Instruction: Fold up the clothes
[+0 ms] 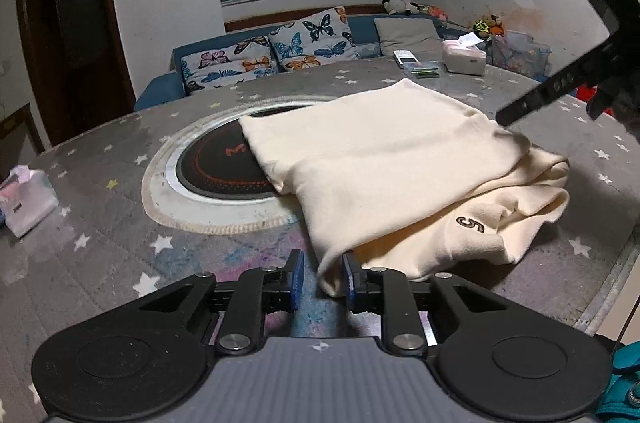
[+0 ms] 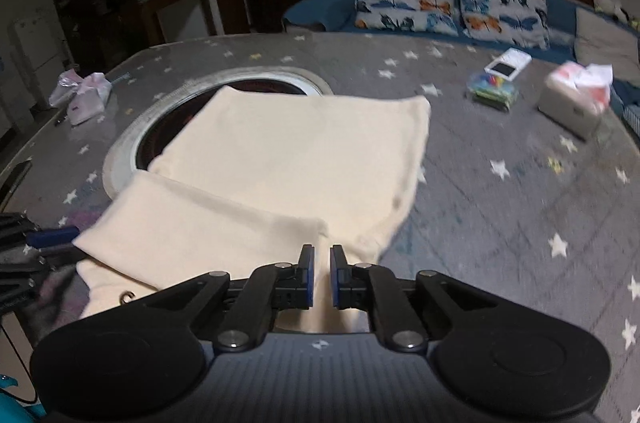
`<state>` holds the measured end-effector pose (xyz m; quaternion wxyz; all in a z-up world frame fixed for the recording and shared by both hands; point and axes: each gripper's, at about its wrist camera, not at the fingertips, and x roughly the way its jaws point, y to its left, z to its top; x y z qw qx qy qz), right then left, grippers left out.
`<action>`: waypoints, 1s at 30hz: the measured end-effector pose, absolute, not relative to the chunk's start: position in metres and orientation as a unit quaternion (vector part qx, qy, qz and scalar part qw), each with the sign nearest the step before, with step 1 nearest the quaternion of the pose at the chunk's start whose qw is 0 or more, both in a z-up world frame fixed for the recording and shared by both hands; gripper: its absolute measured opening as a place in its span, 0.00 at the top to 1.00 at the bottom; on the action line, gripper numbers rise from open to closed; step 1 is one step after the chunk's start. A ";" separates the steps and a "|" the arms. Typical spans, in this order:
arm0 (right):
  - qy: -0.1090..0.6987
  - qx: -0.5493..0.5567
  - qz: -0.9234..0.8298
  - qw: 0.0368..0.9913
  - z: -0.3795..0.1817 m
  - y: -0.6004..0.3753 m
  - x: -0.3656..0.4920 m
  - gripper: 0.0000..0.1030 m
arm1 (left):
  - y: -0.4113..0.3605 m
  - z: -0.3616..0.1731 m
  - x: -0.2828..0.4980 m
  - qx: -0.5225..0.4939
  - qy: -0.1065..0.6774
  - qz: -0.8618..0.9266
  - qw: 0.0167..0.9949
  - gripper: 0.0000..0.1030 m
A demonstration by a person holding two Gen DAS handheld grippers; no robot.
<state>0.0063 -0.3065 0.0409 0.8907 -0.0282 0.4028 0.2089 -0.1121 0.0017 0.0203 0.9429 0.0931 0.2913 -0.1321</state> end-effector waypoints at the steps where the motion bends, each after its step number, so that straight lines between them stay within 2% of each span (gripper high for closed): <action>1: 0.404 -0.025 0.212 0.889 0.040 -0.308 0.005 0.91 | 0.002 0.022 -0.112 0.092 0.291 -0.133 0.943 0.77; 3: 0.407 -0.020 0.219 0.886 0.039 -0.311 0.002 0.91 | 0.003 0.026 -0.112 0.089 0.290 -0.135 0.943 0.77; 6: 0.412 -0.012 0.233 0.881 0.038 -0.311 -0.002 0.89 | 0.004 0.032 -0.110 0.092 0.285 -0.132 0.945 0.69; 8: 0.417 -0.010 0.235 0.878 0.035 -0.311 -0.005 0.82 | 0.004 0.037 -0.109 0.093 0.279 -0.129 0.947 0.65; 12: 0.425 -0.007 0.229 0.876 0.026 -0.312 -0.008 0.83 | 0.007 0.046 -0.105 0.089 0.270 -0.125 0.951 0.63; 14: 0.419 -0.008 0.233 0.878 0.030 -0.312 -0.012 0.97 | 0.008 0.050 -0.102 0.091 0.266 -0.122 0.952 0.63; 18: 0.407 -0.017 0.241 0.881 0.042 -0.311 -0.020 0.97 | 0.006 0.053 -0.097 0.093 0.257 -0.128 0.953 0.63; 21: 0.430 -0.020 0.236 0.871 0.034 -0.310 -0.017 0.97 | 0.000 0.050 -0.087 0.092 0.258 -0.138 0.952 0.63; 24: 0.428 -0.017 0.229 0.874 0.035 -0.312 -0.014 0.93 | -0.005 0.047 -0.077 0.093 0.261 -0.145 0.950 0.63; 25: 0.420 -0.020 0.229 0.878 0.038 -0.311 -0.013 0.90 | -0.007 0.047 -0.073 0.093 0.261 -0.147 0.949 0.63; 30: 0.378 -0.039 0.226 0.897 0.057 -0.305 -0.006 0.90 | -0.020 0.046 -0.050 0.089 0.263 -0.170 0.946 0.63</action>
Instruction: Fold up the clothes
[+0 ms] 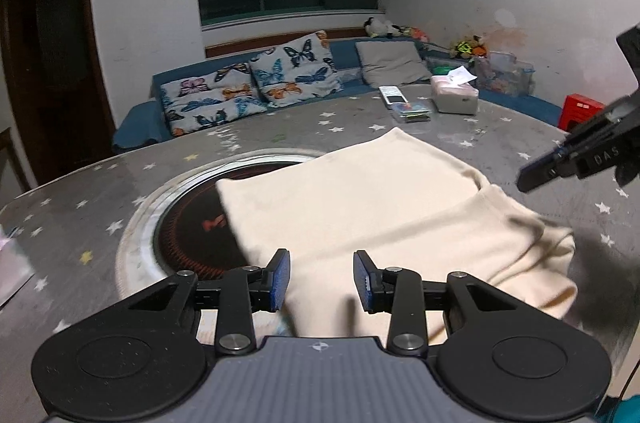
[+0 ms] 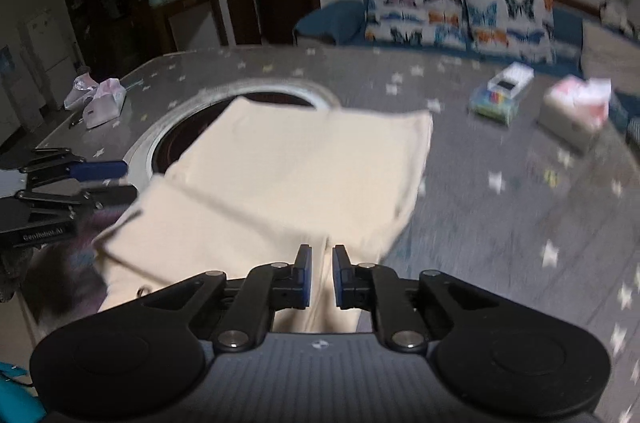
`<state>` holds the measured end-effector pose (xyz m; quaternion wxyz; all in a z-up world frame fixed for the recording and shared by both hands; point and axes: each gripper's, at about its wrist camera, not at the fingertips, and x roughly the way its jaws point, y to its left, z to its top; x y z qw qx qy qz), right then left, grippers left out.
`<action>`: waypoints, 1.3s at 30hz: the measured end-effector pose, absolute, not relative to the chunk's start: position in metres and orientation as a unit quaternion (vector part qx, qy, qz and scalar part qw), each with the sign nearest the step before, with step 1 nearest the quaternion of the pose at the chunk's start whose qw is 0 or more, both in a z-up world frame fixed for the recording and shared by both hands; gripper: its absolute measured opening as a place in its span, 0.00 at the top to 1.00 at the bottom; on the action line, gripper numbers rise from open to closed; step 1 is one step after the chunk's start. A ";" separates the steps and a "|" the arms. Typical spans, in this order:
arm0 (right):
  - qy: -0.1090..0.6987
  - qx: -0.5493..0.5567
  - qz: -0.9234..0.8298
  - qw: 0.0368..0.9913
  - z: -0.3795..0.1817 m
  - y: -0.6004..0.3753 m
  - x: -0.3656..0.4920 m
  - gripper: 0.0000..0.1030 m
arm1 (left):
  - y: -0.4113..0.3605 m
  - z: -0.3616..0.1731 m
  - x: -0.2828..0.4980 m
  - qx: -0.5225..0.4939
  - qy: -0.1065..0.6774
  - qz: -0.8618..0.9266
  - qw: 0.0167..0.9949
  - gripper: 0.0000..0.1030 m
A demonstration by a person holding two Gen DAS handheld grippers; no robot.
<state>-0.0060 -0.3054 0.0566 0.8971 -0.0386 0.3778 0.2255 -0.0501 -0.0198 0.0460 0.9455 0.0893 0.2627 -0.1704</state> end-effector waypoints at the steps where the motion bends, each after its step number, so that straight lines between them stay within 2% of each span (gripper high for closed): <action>1: 0.370 -0.044 0.230 0.899 0.058 -0.301 -0.001 0.90 | -0.023 0.044 -0.044 0.088 0.266 -0.173 0.944 0.63; 10: 0.383 -0.073 0.244 0.888 0.026 -0.275 0.025 0.90 | -0.034 0.018 -0.020 0.098 0.297 -0.174 0.934 0.64; 17: 0.374 -0.100 0.270 0.882 0.041 -0.279 -0.003 0.90 | -0.039 0.031 -0.044 0.105 0.277 -0.198 0.934 0.63; 31: 0.394 -0.103 0.285 0.867 0.024 -0.275 -0.035 0.89 | -0.062 0.019 -0.075 0.137 0.282 -0.241 0.918 0.63; 36: 0.391 -0.108 0.289 0.867 0.025 -0.276 -0.039 0.85 | -0.049 0.033 -0.089 0.140 0.273 -0.238 0.922 0.63; 37: 0.390 -0.106 0.291 0.867 0.027 -0.277 -0.041 0.81 | -0.044 0.037 -0.094 0.142 0.271 -0.239 0.922 0.61; 39: 0.387 -0.113 0.294 0.866 0.031 -0.278 -0.045 0.81 | -0.038 0.041 -0.106 0.152 0.269 -0.245 0.919 0.55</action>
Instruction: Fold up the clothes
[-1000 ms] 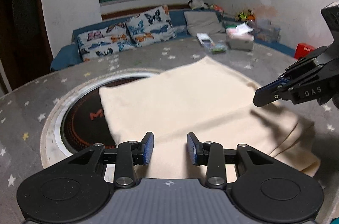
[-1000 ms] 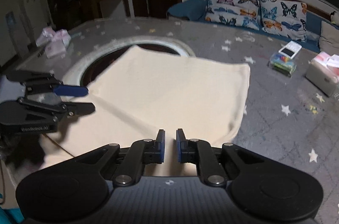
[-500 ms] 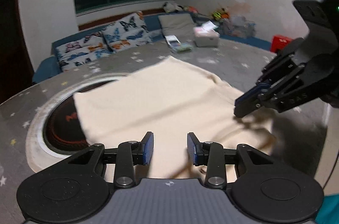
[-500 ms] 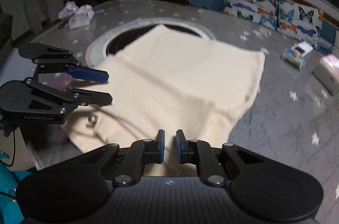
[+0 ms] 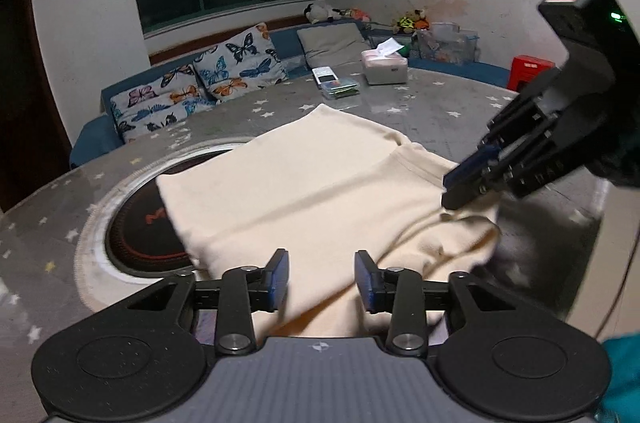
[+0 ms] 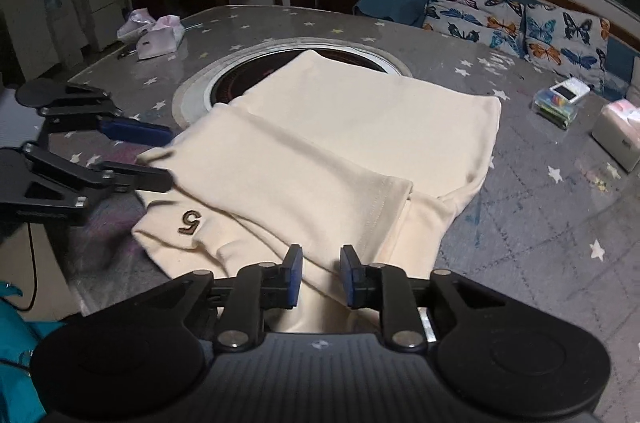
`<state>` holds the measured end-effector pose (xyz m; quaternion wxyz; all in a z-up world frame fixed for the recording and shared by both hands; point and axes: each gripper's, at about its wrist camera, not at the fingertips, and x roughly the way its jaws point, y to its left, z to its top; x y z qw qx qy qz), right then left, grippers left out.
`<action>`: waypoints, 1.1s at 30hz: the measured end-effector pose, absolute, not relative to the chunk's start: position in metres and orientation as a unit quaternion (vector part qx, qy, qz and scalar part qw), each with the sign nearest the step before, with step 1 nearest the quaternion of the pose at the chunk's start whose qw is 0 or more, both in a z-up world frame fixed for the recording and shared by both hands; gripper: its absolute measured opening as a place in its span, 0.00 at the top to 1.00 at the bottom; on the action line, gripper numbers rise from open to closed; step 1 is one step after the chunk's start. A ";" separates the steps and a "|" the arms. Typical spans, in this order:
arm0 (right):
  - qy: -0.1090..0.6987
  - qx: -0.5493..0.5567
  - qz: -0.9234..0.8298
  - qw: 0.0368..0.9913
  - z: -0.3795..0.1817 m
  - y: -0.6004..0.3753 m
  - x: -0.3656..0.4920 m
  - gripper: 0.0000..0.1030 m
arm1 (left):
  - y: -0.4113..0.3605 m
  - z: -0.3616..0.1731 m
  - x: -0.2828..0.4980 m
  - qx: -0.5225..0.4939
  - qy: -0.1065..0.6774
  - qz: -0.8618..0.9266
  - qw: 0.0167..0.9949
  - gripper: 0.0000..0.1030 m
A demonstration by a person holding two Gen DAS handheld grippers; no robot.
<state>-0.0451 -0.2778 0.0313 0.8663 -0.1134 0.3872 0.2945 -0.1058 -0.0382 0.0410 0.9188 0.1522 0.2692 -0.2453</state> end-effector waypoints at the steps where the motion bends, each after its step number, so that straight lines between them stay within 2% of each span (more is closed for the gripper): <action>1: 0.385 -0.117 0.296 0.866 0.033 -0.278 -0.047 0.80 | -0.035 0.043 -0.112 0.158 0.269 -0.249 0.917 0.53; 7: 0.383 -0.132 0.294 0.866 0.040 -0.284 -0.057 0.72 | -0.045 0.030 -0.143 0.225 0.253 -0.281 0.898 0.52; 12: 0.384 -0.147 0.294 0.863 0.041 -0.286 -0.066 0.67 | -0.058 0.016 -0.141 0.238 0.241 -0.288 0.896 0.54; 16: 0.384 -0.164 0.300 0.858 0.040 -0.288 -0.075 0.65 | -0.063 0.013 -0.136 0.239 0.235 -0.287 0.897 0.84; 18: 0.381 -0.179 0.307 0.854 0.040 -0.289 -0.081 0.60 | -0.060 0.018 -0.132 0.224 0.234 -0.283 0.903 0.88; 21: 0.372 -0.204 0.318 0.848 0.039 -0.289 -0.089 0.56 | -0.056 0.031 -0.119 0.191 0.240 -0.279 0.910 0.89; 24: 0.351 -0.233 0.335 0.843 0.040 -0.282 -0.094 0.47 | -0.055 0.041 -0.105 0.167 0.243 -0.275 0.915 0.90; 30: 0.315 -0.255 0.359 0.841 0.033 -0.265 -0.083 0.48 | -0.050 0.045 -0.075 0.129 0.266 -0.274 0.915 0.90; 33: 0.312 -0.255 0.361 0.841 0.023 -0.257 -0.068 0.55 | -0.048 0.043 -0.065 0.117 0.278 -0.274 0.913 0.89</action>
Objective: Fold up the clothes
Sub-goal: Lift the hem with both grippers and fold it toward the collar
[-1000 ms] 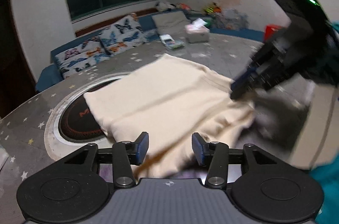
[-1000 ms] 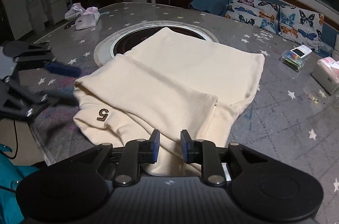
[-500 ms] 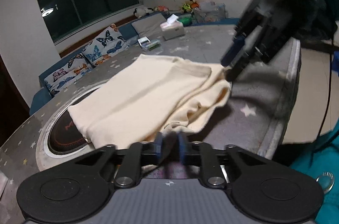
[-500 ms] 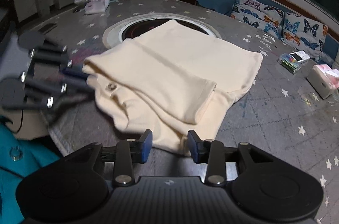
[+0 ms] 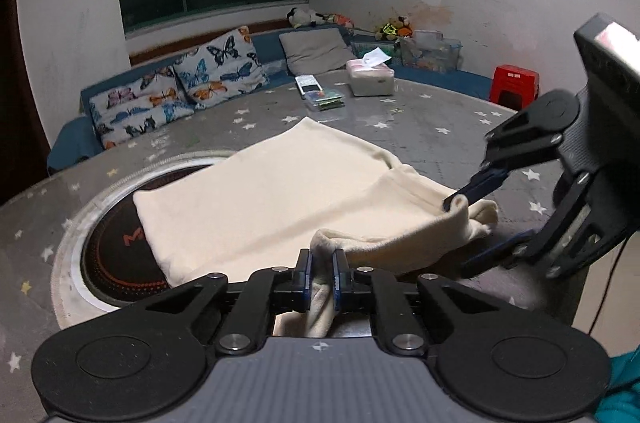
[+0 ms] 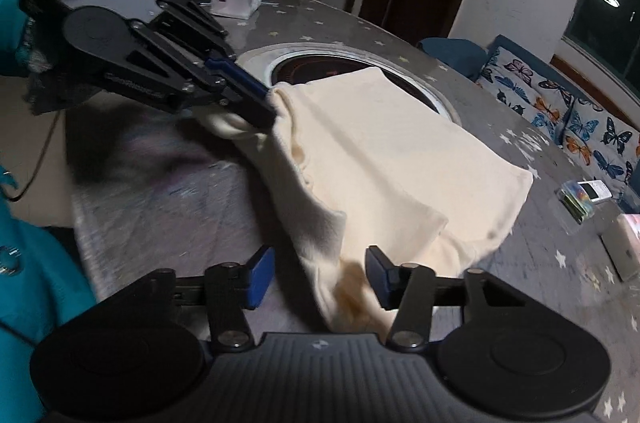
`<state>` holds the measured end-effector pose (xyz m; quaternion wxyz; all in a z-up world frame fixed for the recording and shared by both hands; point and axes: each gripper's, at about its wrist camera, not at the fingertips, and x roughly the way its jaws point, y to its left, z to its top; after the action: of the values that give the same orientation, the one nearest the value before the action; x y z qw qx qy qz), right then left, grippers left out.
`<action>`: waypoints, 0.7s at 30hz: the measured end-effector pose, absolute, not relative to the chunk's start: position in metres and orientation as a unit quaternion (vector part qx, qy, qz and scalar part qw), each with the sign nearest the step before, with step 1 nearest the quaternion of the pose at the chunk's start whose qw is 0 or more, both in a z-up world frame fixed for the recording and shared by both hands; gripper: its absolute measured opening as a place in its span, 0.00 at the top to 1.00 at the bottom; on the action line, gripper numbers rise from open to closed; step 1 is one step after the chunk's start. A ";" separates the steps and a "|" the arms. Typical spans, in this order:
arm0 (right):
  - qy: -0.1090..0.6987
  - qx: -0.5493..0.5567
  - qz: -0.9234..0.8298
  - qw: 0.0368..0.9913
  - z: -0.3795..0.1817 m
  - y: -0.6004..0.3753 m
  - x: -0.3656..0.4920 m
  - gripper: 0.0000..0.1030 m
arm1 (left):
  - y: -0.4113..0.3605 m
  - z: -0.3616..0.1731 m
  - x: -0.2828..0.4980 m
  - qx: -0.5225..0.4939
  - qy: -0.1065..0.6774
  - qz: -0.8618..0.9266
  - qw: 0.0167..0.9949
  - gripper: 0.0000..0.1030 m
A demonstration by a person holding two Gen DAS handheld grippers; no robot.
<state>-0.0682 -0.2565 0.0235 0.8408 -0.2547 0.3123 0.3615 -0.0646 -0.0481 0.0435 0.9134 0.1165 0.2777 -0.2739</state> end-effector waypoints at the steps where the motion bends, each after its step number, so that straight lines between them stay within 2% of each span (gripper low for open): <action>1: 0.316 -0.250 0.363 0.840 0.022 -0.256 -0.063 0.60 | -0.047 0.043 -0.063 0.112 0.282 -0.273 0.913 0.89; 2: 0.321 -0.245 0.365 0.839 0.020 -0.255 -0.058 0.71 | -0.045 0.042 -0.062 0.111 0.284 -0.273 0.913 0.89; 5: 0.343 -0.206 0.370 0.838 0.023 -0.259 -0.042 0.84 | -0.042 0.039 -0.070 0.119 0.281 -0.271 0.913 0.83; 7: 0.352 -0.186 0.371 0.839 0.028 -0.263 -0.036 0.86 | -0.041 0.036 -0.079 0.137 0.272 -0.268 0.914 0.80; 10: 0.360 -0.168 0.370 0.840 0.034 -0.267 -0.029 0.87 | -0.040 0.030 -0.095 0.173 0.258 -0.264 0.913 0.60; 11: 0.360 -0.164 0.370 0.841 0.036 -0.268 -0.027 0.88 | -0.040 0.028 -0.100 0.183 0.254 -0.266 0.912 0.58; 18: 0.357 -0.154 0.367 0.845 0.042 -0.267 -0.023 0.89 | -0.042 0.012 -0.114 0.248 0.238 -0.260 0.902 0.56; 19: 0.357 -0.153 0.366 0.845 0.042 -0.266 -0.023 0.89 | -0.040 0.010 -0.112 0.252 0.240 -0.258 0.901 0.59; 21: 0.356 -0.151 0.364 0.847 0.041 -0.266 -0.025 0.89 | -0.037 0.007 -0.109 0.257 0.242 -0.253 0.901 0.73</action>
<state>-0.0248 -0.2664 0.0408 0.8473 -0.1508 0.3565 0.3636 -0.1085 -0.0374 0.0069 0.9008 0.2574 0.2417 -0.2526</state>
